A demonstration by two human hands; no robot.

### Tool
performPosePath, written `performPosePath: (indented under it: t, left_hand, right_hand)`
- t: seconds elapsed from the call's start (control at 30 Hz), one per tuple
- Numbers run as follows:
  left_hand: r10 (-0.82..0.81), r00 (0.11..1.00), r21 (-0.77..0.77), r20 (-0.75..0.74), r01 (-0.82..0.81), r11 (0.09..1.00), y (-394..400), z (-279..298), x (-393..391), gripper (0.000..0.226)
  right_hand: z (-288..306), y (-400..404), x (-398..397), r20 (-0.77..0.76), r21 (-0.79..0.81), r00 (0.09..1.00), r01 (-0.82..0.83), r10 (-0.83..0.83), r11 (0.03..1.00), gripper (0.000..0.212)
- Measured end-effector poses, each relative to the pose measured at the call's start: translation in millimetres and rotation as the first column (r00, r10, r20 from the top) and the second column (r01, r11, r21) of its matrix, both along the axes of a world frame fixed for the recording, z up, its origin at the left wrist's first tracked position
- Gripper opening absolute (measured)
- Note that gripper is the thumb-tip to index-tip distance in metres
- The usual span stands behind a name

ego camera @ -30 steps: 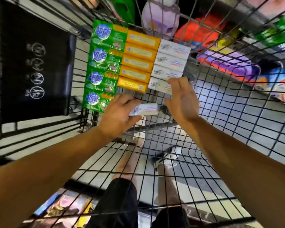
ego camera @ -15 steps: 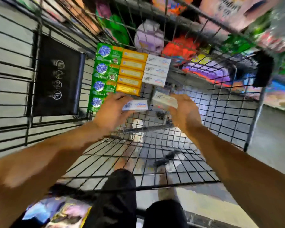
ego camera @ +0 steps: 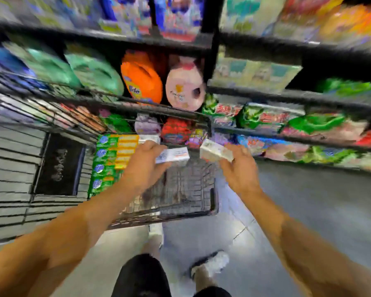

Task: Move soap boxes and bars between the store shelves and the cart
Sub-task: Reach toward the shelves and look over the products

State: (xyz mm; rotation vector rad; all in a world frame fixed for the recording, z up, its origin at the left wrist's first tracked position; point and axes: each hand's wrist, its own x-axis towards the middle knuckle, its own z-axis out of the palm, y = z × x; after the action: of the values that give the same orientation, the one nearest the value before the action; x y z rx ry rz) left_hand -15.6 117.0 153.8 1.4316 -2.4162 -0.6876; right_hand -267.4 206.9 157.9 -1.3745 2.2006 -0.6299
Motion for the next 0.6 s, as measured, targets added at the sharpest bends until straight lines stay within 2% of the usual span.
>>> performPosePath:
  t: [0.33,0.6]
  left_hand:
    - [-0.102,0.979,-0.18,-0.177,0.069,0.981,52,140,-146,0.046]
    - [-0.129,0.945,-0.35,-0.3,0.017,0.937,47,231,-232,0.039]
  right_hand:
    - [139,98,-139,-0.085,-0.246,0.981,0.148,-0.173,0.958,0.04]
    - [225,127,-206,-0.1,-0.453,0.959,0.193,-0.264,0.87,0.042]
